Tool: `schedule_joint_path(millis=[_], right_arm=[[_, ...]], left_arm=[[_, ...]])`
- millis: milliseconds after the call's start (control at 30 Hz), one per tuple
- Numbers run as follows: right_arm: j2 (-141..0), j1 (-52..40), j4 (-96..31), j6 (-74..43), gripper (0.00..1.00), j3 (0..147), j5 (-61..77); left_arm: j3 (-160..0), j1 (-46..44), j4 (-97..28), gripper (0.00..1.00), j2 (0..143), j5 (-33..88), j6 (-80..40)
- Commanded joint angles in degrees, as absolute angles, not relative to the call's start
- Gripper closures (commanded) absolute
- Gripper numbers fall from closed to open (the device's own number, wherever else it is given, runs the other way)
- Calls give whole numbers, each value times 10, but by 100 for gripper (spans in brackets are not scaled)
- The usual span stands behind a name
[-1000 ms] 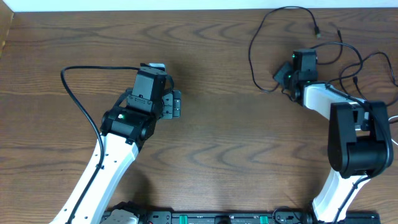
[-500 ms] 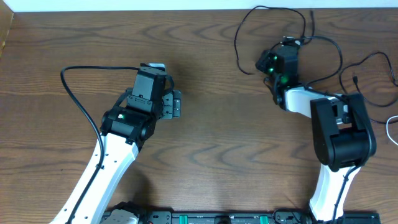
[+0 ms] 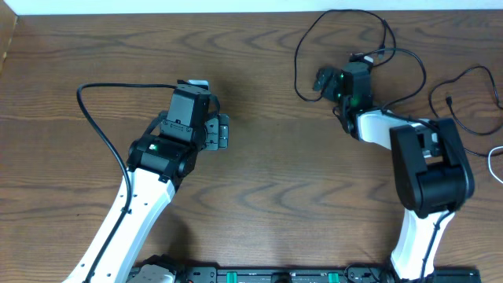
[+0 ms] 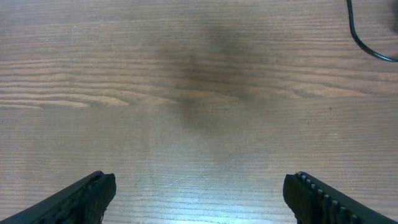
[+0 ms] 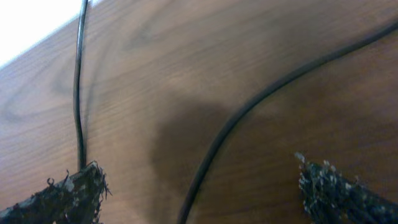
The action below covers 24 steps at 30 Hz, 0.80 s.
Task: Untangle cables
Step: 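Lay the black cable at the upper right and open the right gripper, then lift the right gripper away from the cables and hold above the right side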
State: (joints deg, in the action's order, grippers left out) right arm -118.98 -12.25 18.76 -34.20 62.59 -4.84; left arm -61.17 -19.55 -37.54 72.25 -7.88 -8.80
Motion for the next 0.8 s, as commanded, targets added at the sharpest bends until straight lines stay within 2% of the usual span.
schedule_joint_path(millis=[0,167,433,600,767], right_arm=[[-1123,-124,126,-311,1,625,-52],[-989,-124,-47,-233,1,625,-26],[-786,-124,-306,-226,1,625,-27],[-708,-124,-393,-226,1,625,-26],[-677,-124,-423,-226,1,625,-26]], left_arm=[[-621,-193,-377,9,722,-84,-89],[-621,-193,-377,9,722,-84,-89],[-621,-193,-377,9,722,-84,-89],[-621,-193,-377,9,722,-84,-89],[-621,-193,-377,9,722,-84,-89]])
